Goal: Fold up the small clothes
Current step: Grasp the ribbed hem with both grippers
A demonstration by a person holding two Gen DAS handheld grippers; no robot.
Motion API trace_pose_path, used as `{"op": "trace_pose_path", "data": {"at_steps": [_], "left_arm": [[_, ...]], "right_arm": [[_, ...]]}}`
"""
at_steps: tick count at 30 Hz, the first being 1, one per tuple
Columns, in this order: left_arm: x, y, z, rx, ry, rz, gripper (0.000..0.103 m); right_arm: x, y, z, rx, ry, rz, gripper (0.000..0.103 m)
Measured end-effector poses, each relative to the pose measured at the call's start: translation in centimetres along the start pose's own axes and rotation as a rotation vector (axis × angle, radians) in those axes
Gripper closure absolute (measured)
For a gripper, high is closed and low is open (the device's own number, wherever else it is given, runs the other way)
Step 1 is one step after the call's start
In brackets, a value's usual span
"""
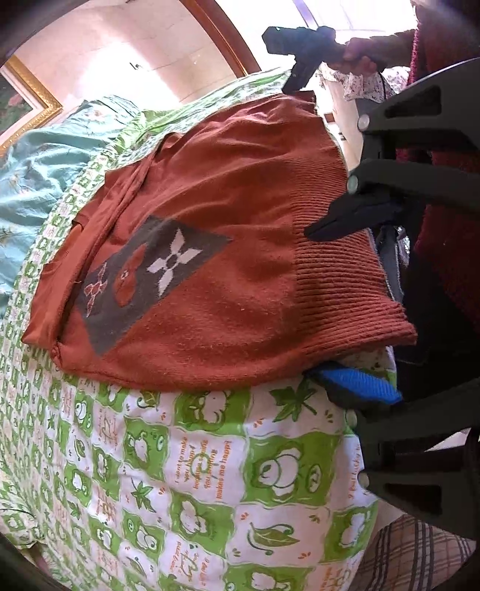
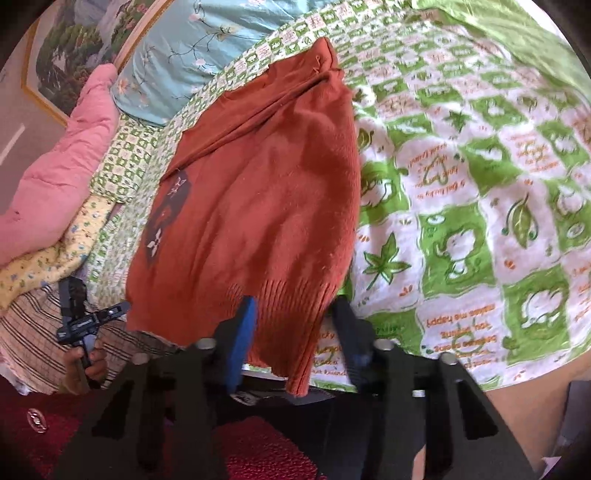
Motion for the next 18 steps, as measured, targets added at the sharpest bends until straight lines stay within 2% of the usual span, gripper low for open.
{"op": "trace_pose_path", "data": {"at_steps": [1,2,3,4,6,9,11,18], "left_arm": [[0.1,-0.1,-0.2,0.007,0.001,-0.013,0.063],[0.1,-0.1,-0.4,0.015,0.0,-0.021,0.07],[0.0,-0.2,-0.5,0.026,-0.001,-0.017,0.086],[-0.1,-0.3,-0.5,0.025,-0.002,-0.003,0.093],[-0.4,-0.5,-0.5,0.015,0.015,0.019,0.095],[-1.0,-0.3,-0.4,0.025,0.046,0.02,0.096],[-1.8,0.4,-0.9,0.03,0.082,0.048,0.096],[-5.0,2.5,-5.3,0.067,0.211,0.09,0.097]], "right_arm": [[0.2,0.2,0.0,0.012,-0.006,-0.017,0.089],[0.6,0.3,0.2,0.027,-0.018,-0.034,0.095],[0.8,0.3,0.3,0.033,-0.022,-0.046,0.095],[0.8,0.1,0.4,0.025,-0.014,-0.046,0.095],[0.5,-0.7,0.4,-0.01,0.006,-0.041,0.095],[-0.5,-1.5,-0.2,-0.016,0.045,-0.091,0.095],[-1.4,-2.0,-0.9,-0.02,0.08,-0.109,0.095],[-3.0,-3.9,-5.0,-0.05,0.185,-0.146,0.096]]}}
Point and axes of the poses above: each gripper's, at about its wrist camera, not at the fingertips, and x roughly the way its jaws point, y to its right, z to its underside, the point moved 7 cm from there along x, roughly the way its jaws point, and after that the axes turned 4 degrees about -y, right-handed, at the moved point
